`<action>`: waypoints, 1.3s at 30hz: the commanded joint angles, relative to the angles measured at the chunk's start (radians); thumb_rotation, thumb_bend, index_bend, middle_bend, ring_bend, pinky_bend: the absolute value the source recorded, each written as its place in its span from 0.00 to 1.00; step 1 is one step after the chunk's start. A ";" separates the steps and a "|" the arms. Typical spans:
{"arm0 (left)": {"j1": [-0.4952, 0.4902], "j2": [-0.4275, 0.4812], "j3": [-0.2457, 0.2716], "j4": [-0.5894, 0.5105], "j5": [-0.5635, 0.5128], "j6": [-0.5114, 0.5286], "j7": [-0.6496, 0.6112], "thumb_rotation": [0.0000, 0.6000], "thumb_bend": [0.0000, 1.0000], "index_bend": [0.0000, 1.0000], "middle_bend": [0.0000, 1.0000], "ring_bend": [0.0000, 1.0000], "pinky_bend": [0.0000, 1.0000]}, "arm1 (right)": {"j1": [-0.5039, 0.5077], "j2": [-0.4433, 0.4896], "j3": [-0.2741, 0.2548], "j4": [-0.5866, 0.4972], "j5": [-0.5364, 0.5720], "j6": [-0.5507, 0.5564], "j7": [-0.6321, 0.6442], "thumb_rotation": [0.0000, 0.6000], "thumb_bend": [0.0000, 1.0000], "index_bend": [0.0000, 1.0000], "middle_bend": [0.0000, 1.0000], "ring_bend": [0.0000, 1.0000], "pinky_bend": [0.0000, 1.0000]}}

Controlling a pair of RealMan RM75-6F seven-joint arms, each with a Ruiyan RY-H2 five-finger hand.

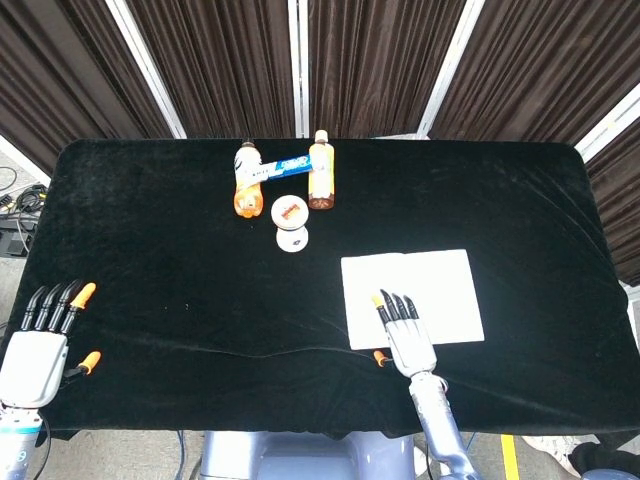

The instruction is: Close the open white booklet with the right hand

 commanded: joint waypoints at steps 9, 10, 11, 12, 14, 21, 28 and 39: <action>-0.001 -0.002 0.003 0.002 0.008 0.002 -0.001 1.00 0.18 0.00 0.00 0.00 0.00 | 0.015 -0.060 0.002 0.098 -0.058 0.047 0.082 1.00 0.22 0.00 0.00 0.00 0.00; -0.001 -0.003 0.003 0.002 0.007 0.001 -0.001 1.00 0.18 0.00 0.00 0.00 0.00 | 0.016 -0.062 0.001 0.103 -0.060 0.049 0.085 1.00 0.24 0.00 0.00 0.00 0.00; -0.001 -0.003 0.003 0.002 0.007 0.001 -0.001 1.00 0.18 0.00 0.00 0.00 0.00 | 0.017 -0.064 0.001 0.107 -0.062 0.050 0.087 1.00 0.25 0.00 0.00 0.00 0.00; -0.001 -0.003 0.004 0.002 0.007 0.000 -0.001 1.00 0.18 0.00 0.00 0.00 0.00 | 0.017 -0.066 0.001 0.112 -0.061 0.050 0.088 1.00 0.25 0.00 0.00 0.00 0.00; -0.001 -0.002 0.004 0.002 0.008 0.000 -0.002 1.00 0.18 0.00 0.00 0.00 0.00 | 0.019 -0.069 0.003 0.119 -0.058 0.048 0.088 1.00 0.25 0.00 0.00 0.00 0.00; -0.001 -0.003 0.006 0.002 0.012 0.002 -0.001 1.00 0.18 0.00 0.00 0.00 0.00 | 0.027 -0.082 0.012 0.148 -0.060 0.052 0.102 1.00 0.31 0.00 0.00 0.00 0.00; -0.001 -0.004 0.009 0.003 0.018 0.004 -0.002 1.00 0.18 0.00 0.00 0.00 0.00 | 0.018 -0.078 0.019 0.145 -0.120 0.136 0.162 1.00 0.44 0.00 0.00 0.00 0.00; 0.001 -0.009 0.011 0.004 0.022 0.006 0.006 1.00 0.18 0.00 0.00 0.00 0.00 | -0.031 0.022 0.054 0.049 -0.119 0.235 0.157 1.00 0.39 0.00 0.00 0.00 0.00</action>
